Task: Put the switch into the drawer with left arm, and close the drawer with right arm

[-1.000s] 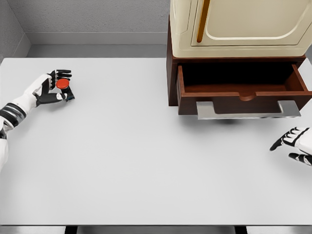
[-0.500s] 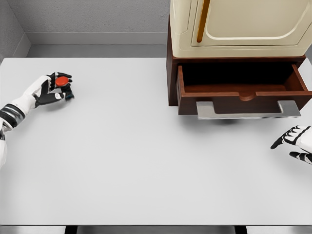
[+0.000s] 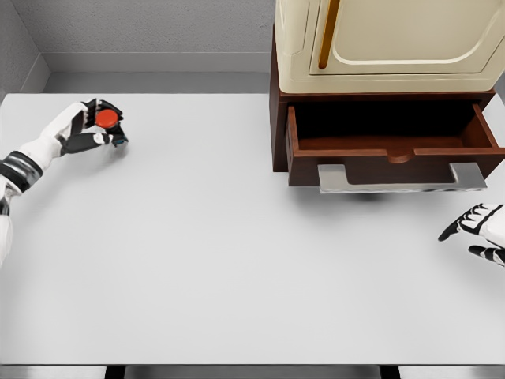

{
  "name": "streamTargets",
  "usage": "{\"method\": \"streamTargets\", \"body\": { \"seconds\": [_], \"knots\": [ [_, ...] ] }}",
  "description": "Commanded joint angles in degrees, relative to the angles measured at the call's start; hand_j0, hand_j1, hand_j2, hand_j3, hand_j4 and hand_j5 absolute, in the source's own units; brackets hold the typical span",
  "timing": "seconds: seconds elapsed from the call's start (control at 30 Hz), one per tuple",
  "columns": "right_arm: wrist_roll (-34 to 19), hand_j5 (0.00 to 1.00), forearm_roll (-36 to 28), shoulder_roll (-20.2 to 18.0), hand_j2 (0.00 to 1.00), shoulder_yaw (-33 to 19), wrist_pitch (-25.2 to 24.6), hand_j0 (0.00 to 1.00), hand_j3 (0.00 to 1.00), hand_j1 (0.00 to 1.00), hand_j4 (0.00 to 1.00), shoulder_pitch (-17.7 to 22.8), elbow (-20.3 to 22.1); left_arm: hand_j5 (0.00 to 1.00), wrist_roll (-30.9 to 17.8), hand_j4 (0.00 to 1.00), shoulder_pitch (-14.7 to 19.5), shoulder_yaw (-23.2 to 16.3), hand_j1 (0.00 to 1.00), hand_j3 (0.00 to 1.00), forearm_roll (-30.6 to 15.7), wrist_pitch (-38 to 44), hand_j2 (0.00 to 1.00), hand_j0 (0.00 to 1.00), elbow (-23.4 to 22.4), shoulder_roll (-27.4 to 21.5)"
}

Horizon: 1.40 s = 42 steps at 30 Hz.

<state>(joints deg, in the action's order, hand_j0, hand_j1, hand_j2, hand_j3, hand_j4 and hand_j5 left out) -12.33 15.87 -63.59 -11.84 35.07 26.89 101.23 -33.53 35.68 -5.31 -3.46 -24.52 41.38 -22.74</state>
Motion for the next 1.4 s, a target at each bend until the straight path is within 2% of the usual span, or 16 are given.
{"method": "streamTargets", "body": {
  "seconds": [0.0,0.17,0.27,0.47,0.53,0.57,0.8,0.93,1.23,1.37],
  "knots": [
    [0.0,0.63,-0.5,1.1,0.63,-1.3,-0.1,0.63,0.63,0.63,0.63,0.0,0.0,0.39,0.0,0.39,-0.1,-0.3,0.39,0.39,-0.3,0.2,0.39,0.39,4.4,-0.1],
    [0.1,0.63,-0.8,1.8,0.63,-1.8,-0.1,0.63,0.63,0.63,0.63,0.0,0.0,0.39,0.0,0.39,-1.1,-2.4,0.39,0.39,-0.4,0.3,0.39,0.39,11.4,0.0],
    [0.1,0.63,-0.8,1.8,0.63,-1.9,-0.1,0.63,0.63,0.63,0.63,0.0,0.0,0.39,0.0,0.39,-1.3,-4.6,0.39,0.39,-0.4,0.3,0.39,0.39,13.9,0.0],
    [0.0,0.62,-1.7,1.9,0.62,-1.8,-0.1,0.62,0.62,0.62,0.62,-0.1,0.0,0.39,-0.1,0.39,-1.8,-5.2,0.39,0.39,-0.4,0.4,0.39,0.39,18.4,0.1],
    [0.1,0.61,-1.7,1.9,0.61,-1.9,-0.1,0.61,0.61,0.61,0.61,-0.1,0.0,0.39,-0.1,0.39,-2.0,-6.6,0.39,0.39,-0.8,0.3,0.39,0.39,19.8,0.1],
    [0.1,0.61,-1.7,1.9,0.61,-1.9,-0.1,0.61,0.61,0.61,0.61,-0.1,0.0,0.39,-0.1,0.39,-2.1,-7.5,0.39,0.39,-0.8,0.4,0.39,0.39,22.0,0.1],
    [0.1,0.61,-1.7,1.8,0.61,-1.7,-0.1,0.61,0.61,0.61,0.61,-0.6,0.0,0.39,-0.3,0.39,-3.3,-7.7,0.39,0.39,-0.6,0.4,0.39,0.39,26.0,0.6],
    [0.1,0.62,-1.7,1.7,0.62,-1.7,-0.1,0.62,0.62,0.62,0.62,-0.7,0.0,0.39,-0.3,0.39,-3.4,-9.5,0.39,0.39,-0.8,0.4,0.39,0.39,29.3,0.6],
    [0.4,0.61,-1.7,1.5,0.61,-1.6,-0.1,0.61,0.61,0.61,0.61,-0.6,0.0,0.39,-0.4,0.39,-3.4,-10.7,0.39,0.39,-0.4,0.4,0.39,0.39,35.5,1.2],
    [0.4,0.60,-1.7,1.4,0.60,-1.5,-0.1,0.60,0.60,0.60,0.60,-0.6,0.0,0.39,-0.3,0.39,-3.5,-11.0,0.39,0.39,-0.3,0.3,0.39,0.39,39.7,1.1]
  ]
}}
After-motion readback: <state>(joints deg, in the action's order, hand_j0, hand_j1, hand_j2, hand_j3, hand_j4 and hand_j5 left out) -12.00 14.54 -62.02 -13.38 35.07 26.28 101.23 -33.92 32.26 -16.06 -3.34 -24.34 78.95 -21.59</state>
